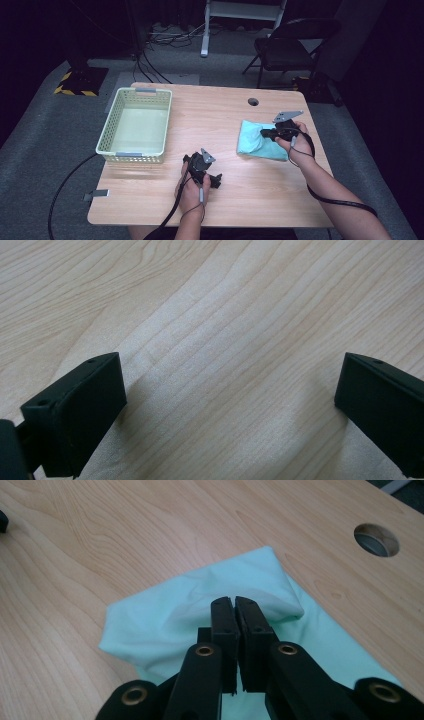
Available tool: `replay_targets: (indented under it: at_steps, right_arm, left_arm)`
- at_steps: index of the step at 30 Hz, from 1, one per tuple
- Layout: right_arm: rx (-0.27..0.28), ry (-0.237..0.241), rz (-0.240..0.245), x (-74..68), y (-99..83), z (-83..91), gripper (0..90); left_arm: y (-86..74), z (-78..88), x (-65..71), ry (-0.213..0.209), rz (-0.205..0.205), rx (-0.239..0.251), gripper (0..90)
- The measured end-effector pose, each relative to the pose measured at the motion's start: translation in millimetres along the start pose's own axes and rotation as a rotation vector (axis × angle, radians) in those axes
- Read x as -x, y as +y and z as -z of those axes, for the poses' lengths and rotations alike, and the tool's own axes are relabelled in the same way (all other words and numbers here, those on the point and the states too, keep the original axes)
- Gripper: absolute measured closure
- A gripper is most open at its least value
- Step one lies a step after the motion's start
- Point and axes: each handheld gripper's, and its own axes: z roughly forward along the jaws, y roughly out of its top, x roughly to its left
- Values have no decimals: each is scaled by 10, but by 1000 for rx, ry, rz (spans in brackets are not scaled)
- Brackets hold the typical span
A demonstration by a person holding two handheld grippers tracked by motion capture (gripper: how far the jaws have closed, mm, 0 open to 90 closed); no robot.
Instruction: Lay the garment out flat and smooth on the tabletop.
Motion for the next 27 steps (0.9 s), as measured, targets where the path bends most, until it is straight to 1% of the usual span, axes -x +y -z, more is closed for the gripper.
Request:
replay_targets:
  at_steps: [2, 3, 7, 8, 9, 11, 13, 14, 16, 17, 18, 20, 21, 22, 23, 27]
  right_arm:
    - [0, -2, 12, -20, 72, -5, 876]
    - [-1, -7, 29, -42, 150, -12, 875]
    - [-1, -6, 62, -95, 306, -39, 875]
    - [-1, -6, 62, -95, 306, -39, 875]
    - [-3, -4, 75, -122, 381, -62, 875]
    - [-3, -2, 82, -132, 408, -73, 875]
    - [-10, 4, 99, -177, 509, -131, 875]
    - [-10, 4, 99, -177, 509, -131, 875]
    - [-14, 12, 118, -219, 590, -188, 875]
    - [-14, 12, 118, -219, 590, -188, 875]
    - [-20, 15, 126, -251, 641, -227, 875]
    - [-24, 21, 133, -283, 687, -274, 875]
    - [-24, 21, 133, -283, 687, -274, 875]
    - [-29, 24, 138, -318, 729, -317, 875]
    - [-29, 24, 138, -318, 729, -317, 875]
    - [-40, 20, 154, -404, 807, -403, 875]
  left_arm:
    - [0, 0, 0, -1, -1, 0, 2]
    - [0, 0, 1, 0, 1, 0, 3]
    - [0, 0, 0, -1, 0, 0, 3]
    - [0, 0, 0, -1, 0, 0, 3]
    - [0, 1, -1, 0, -2, 0, 3]
    - [0, 1, -1, 0, -2, 0, 2]
    - [0, 0, 0, 0, 0, 0, 2]
    - [0, 0, 0, 0, 0, 0, 3]
    - [0, 1, -1, 1, -2, 0, 2]
    - [0, 0, 0, 0, 0, 0, 2]
    - [0, 0, 0, 0, 0, 0, 2]
    - [0, 1, -1, 3, -3, 0, 3]
    - [0, 1, -1, 3, -3, 0, 2]
    - [0, 1, -1, 0, -2, -1, 3]
    - [0, 2, -1, -1, -2, -1, 3]
    - [0, 0, 1, 0, 1, 0, 3]
